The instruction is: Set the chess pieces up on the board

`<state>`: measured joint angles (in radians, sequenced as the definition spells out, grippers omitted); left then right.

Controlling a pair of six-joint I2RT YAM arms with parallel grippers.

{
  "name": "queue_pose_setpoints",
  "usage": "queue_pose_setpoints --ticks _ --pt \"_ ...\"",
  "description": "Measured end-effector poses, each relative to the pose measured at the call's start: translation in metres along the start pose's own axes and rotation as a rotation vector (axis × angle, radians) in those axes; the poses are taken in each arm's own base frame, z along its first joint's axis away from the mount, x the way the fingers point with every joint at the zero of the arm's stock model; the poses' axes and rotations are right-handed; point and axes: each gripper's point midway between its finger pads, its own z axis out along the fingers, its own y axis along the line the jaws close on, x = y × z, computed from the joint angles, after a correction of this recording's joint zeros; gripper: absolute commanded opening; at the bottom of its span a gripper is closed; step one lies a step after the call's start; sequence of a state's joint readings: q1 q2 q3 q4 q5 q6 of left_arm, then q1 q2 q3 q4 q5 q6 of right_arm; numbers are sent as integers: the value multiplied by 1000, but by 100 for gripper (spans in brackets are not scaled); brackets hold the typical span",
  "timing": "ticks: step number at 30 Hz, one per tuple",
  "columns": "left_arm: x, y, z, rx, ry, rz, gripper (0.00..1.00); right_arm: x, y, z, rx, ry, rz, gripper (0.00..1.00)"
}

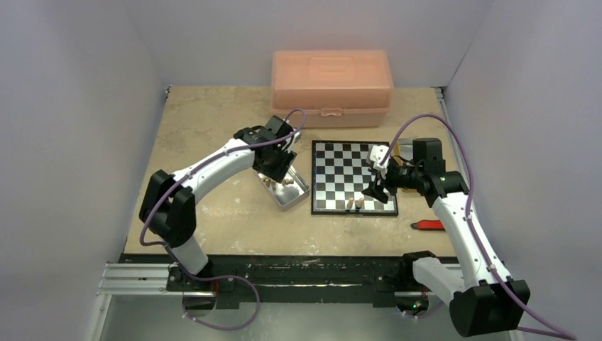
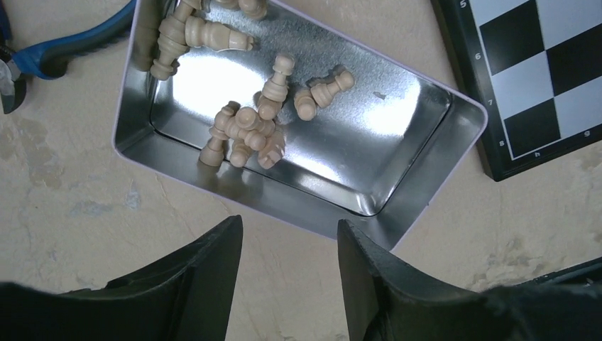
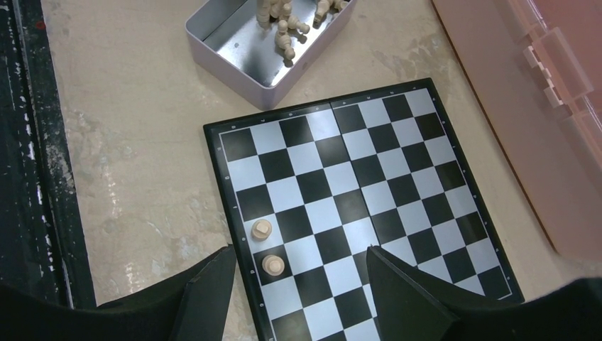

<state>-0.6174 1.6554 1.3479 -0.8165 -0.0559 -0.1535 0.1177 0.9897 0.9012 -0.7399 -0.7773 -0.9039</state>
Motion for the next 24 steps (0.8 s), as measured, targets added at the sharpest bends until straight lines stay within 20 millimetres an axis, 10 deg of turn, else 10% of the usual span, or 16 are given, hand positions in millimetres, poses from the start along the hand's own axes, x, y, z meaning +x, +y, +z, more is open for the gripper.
queue_pose_setpoints --ticks 24 --pt "16 6 60 -70 145 17 38 0 -1 0 6 2 3 72"
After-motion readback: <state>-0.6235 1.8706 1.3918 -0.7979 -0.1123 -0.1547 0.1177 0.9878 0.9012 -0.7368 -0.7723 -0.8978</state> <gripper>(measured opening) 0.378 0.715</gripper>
